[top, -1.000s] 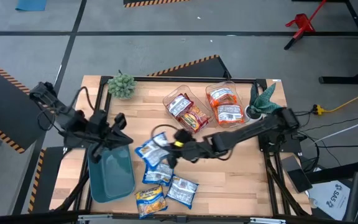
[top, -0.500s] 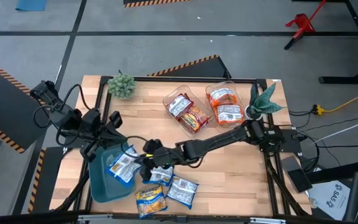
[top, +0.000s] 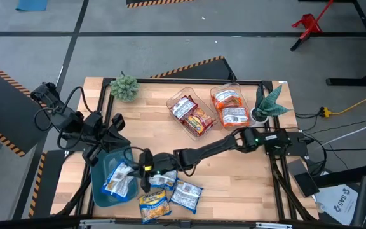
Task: Sort Maruchan noodles
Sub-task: Put the blue noodle pack into the blue bin
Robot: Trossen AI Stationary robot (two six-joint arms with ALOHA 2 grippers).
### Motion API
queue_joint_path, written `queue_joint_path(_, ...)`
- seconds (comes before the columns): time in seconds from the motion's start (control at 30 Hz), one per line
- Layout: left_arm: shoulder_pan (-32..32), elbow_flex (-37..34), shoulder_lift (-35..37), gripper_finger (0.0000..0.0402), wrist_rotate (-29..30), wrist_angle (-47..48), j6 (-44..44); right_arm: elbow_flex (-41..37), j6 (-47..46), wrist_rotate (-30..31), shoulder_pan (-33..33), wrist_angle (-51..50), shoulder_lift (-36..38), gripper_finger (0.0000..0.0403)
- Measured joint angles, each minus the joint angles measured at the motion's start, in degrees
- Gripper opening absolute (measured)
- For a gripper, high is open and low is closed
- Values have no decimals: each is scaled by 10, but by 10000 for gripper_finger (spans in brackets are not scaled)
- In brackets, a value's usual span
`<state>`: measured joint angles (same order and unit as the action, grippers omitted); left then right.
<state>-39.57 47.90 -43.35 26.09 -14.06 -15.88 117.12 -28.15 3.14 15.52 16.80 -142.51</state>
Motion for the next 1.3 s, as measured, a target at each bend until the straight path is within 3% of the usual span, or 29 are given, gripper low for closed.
queue_joint_path(0.47, 0, 0, 0, 0, 0, 8, 0, 0, 17, -68, -25, 37, -46, 31)
queue_joint_path(0.7, 0, 0, 0, 0, 0, 14, 0, 16, 66, -107, -23, 40, -47, 83)
queue_joint_path(1.0, 0, 0, 0, 0, 0, 17, 0, 52, 110, -93, -20, -11, -46, 164)
queue_joint_path(1.2, 0, 0, 0, 0, 0, 17, 0, 53, 121, -81, -21, -28, -45, 182)
queue_joint_path(1.3, 0, 0, 0, 0, 0, 22, 0, 52, 117, -84, -21, -122, -24, 182)
